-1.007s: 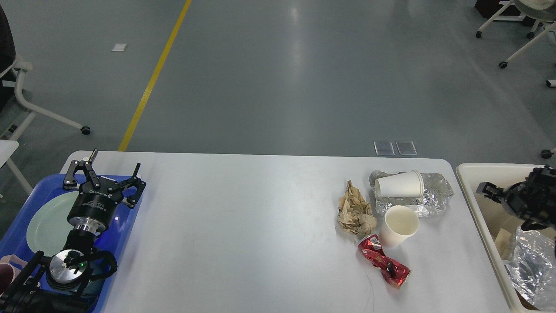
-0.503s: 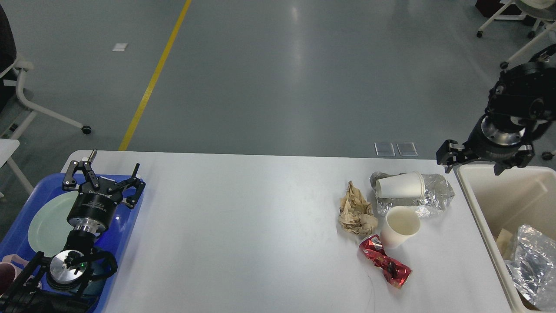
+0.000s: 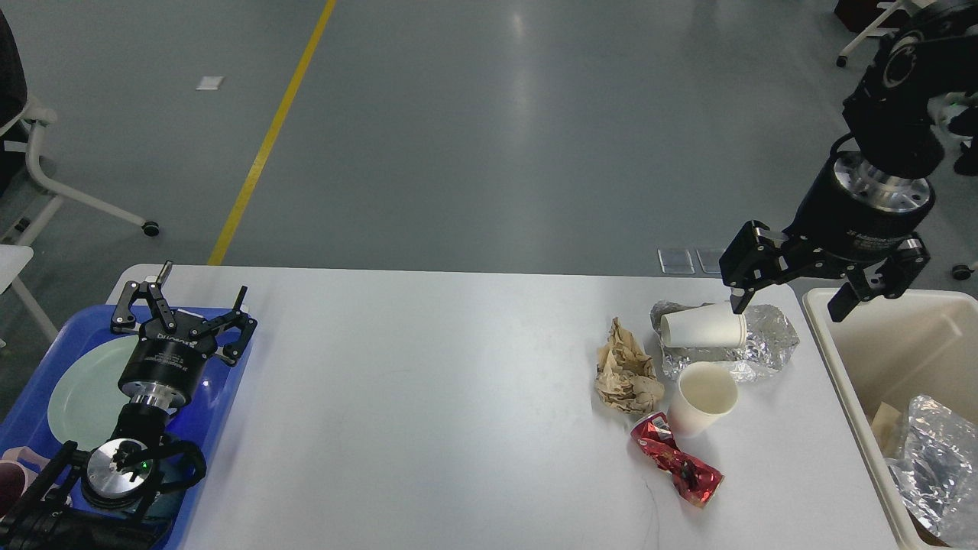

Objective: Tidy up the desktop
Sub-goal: 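Raise the right gripper out of the bin toward the paper cups, then lower the right gripper onto the small white paper cup and grasp it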

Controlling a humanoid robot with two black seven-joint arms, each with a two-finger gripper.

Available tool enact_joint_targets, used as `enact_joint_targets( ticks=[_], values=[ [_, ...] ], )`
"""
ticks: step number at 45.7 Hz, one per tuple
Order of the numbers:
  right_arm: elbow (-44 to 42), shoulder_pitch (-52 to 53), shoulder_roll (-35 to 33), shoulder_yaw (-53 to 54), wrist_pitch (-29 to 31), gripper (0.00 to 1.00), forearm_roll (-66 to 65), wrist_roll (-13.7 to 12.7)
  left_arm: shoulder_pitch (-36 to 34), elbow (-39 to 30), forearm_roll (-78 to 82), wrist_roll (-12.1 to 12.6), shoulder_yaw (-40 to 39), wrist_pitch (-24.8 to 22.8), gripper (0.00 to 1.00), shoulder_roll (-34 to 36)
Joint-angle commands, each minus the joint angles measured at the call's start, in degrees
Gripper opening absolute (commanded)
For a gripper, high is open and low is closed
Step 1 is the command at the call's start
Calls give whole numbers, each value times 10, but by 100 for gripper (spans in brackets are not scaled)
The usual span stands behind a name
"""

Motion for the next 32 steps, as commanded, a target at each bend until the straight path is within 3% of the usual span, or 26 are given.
enact_joint_targets(
  ticks=[1,8,22,24,29,32],
  values=[
    [54,41,-5,-19,-15,100,10,5,0,0,0,0,0,0,97,0],
    [103,77,-16,-43,-37,100,11,7,0,0,0,0,0,1,97,0],
    [106,60,-34,-53,-124,100,18,13,0,0,0,0,0,0,97,0],
    [106,47,-33,-53,-140,100,25,23,0,0,0,0,0,0,97,0],
    [105,3,-25,-53,-160,100,27,77,0,0,0,0,0,0,97,0],
    [101,-36,-16,-51,-171,100,25,84,0,0,0,0,0,1,97,0]
  ],
)
